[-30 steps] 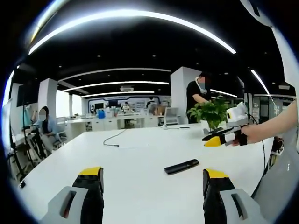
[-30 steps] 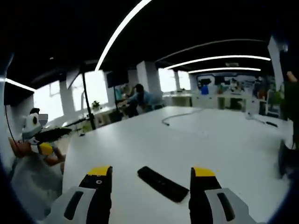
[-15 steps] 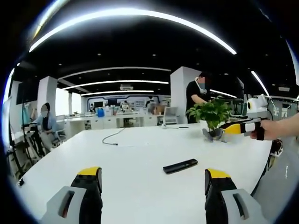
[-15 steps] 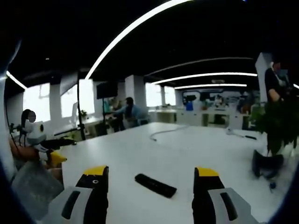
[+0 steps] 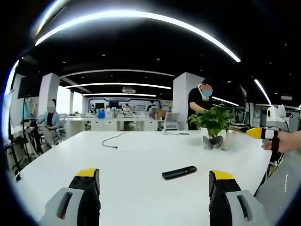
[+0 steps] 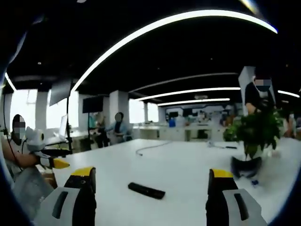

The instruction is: Press the specified remote control buttons in sequence, fully releasing each button before pressing the next.

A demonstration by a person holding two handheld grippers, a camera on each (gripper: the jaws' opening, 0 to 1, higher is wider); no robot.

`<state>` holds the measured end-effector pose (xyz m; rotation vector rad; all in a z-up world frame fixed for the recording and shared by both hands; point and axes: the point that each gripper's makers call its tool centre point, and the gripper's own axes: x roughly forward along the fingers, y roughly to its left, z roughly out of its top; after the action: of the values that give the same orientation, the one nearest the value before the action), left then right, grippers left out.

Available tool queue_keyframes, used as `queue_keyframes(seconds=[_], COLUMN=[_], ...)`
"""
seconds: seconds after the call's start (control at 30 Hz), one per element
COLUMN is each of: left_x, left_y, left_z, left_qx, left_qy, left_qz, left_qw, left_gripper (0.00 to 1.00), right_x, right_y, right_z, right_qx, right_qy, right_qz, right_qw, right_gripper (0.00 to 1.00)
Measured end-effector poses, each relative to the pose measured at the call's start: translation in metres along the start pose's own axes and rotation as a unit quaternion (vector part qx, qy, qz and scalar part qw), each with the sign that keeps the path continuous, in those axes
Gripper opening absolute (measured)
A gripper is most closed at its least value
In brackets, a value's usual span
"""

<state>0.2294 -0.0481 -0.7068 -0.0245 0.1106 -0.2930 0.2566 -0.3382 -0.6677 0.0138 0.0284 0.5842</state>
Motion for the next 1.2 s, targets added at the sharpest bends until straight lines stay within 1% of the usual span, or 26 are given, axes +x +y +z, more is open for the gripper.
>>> queue_keyframes(seconds=[0.17, 0.23, 0.3, 0.33, 0.37, 0.43, 0.53, 0.63, 0.7, 0.77, 0.8, 0.87, 0.97, 1.07, 1.2], left_x=[-0.001, -0.002, -0.002, -0.003, -0.003, -0.004, -0.005, -0.007, -0.006, -0.006, -0.006, -0.005, -0.005, -0.005, -0.005], left_y=[-0.003, -0.002, -0.002, -0.002, -0.001, -0.001, 0.000, 0.000, 0.000, -0.001, -0.001, 0.000, -0.001, -0.002, -0.002], left_z=[0.003, 0.004, 0.005, 0.005, 0.006, 0.008, 0.010, 0.009, 0.010, 0.010, 0.009, 0.007, 0.006, 0.008, 0.008], left_qx=[0.000, 0.001, 0.001, 0.001, 0.001, 0.003, 0.004, 0.011, 0.011, 0.012, 0.015, 0.018, 0.017, 0.016, 0.016], left_qy=[-0.007, -0.012, -0.013, -0.014, -0.017, -0.020, -0.026, -0.022, -0.023, -0.021, -0.018, -0.012, -0.008, -0.014, -0.011], left_qz=[-0.003, -0.003, -0.002, -0.001, 0.000, 0.003, 0.007, 0.013, 0.014, 0.015, 0.017, 0.020, 0.019, 0.019, 0.019], left_qw=[1.0000, 0.9999, 0.9999, 0.9999, 0.9999, 0.9998, 0.9996, 0.9996, 0.9996, 0.9996, 0.9996, 0.9996, 0.9996, 0.9996, 0.9996], left_gripper=[1.00, 1.00, 1.00, 1.00, 1.00, 1.00, 1.00, 1.00, 1.00, 1.00, 1.00, 1.00, 1.00, 1.00, 1.00], right_x=[-0.014, -0.018, -0.020, -0.021, -0.019, -0.019, -0.020, -0.020, -0.020, -0.020, -0.021, -0.023, -0.024, -0.025, -0.026], right_y=[-0.002, -0.001, 0.000, 0.001, 0.002, -0.001, -0.002, 0.004, 0.006, 0.005, 0.003, 0.002, -0.001, -0.002, -0.006], right_z=[0.000, 0.006, 0.008, 0.005, 0.001, -0.013, -0.015, -0.018, -0.020, -0.018, -0.013, -0.010, -0.009, -0.008, -0.006], right_qx=[-0.012, -0.013, -0.017, -0.015, -0.011, -0.019, -0.015, -0.036, -0.036, -0.042, -0.039, -0.037, -0.048, -0.055, -0.052], right_qy=[-0.013, -0.038, -0.053, -0.052, -0.042, -0.002, 0.002, 0.012, 0.016, 0.012, -0.003, -0.011, -0.011, -0.014, -0.020], right_qz=[-0.012, -0.012, -0.015, -0.016, -0.013, -0.020, -0.018, -0.006, 0.000, -0.001, -0.002, -0.004, -0.014, -0.018, -0.024], right_qw=[0.9998, 0.9991, 0.9983, 0.9984, 0.9990, 0.9996, 0.9997, 0.9993, 0.9992, 0.9991, 0.9992, 0.9993, 0.9987, 0.9982, 0.9981], right_gripper=[0.99, 0.99, 0.99, 0.99, 0.99, 0.99, 0.99, 0.99, 0.99, 0.99, 0.99, 0.99, 0.99, 0.99, 0.99])
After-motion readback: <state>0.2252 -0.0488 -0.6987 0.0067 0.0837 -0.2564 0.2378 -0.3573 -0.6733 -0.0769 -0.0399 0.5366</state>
